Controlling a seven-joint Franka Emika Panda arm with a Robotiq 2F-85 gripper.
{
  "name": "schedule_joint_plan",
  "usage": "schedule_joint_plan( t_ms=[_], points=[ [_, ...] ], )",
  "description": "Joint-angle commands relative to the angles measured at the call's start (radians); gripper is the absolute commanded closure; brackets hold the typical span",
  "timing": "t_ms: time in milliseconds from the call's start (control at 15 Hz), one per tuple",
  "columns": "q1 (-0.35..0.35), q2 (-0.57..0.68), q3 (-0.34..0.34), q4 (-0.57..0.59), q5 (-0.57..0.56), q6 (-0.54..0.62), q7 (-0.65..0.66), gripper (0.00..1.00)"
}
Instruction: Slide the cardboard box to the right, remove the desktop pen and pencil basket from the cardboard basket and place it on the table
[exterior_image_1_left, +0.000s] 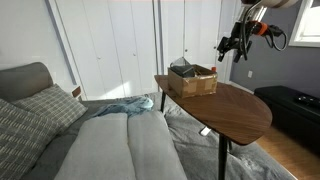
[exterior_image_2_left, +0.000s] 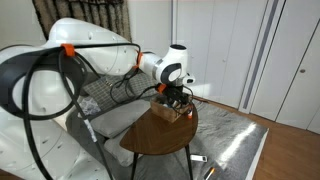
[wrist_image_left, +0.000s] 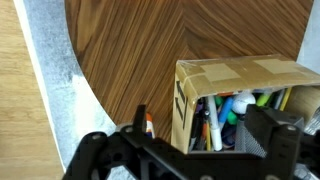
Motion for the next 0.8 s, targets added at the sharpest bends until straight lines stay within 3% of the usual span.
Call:
schedule_joint_plan(
  t_ms=[0,467,733],
  points=[
    [-0.016,0.006,0.013,0.005,0.006,-0.002,-0.004,0.00],
    [0.005,0.131,0.056,0.041,0.057,0.062,0.055,0.00],
    [-0.009,0.079,0.120,-0.008,-0.046,0.149,0.247,0.00]
  ],
)
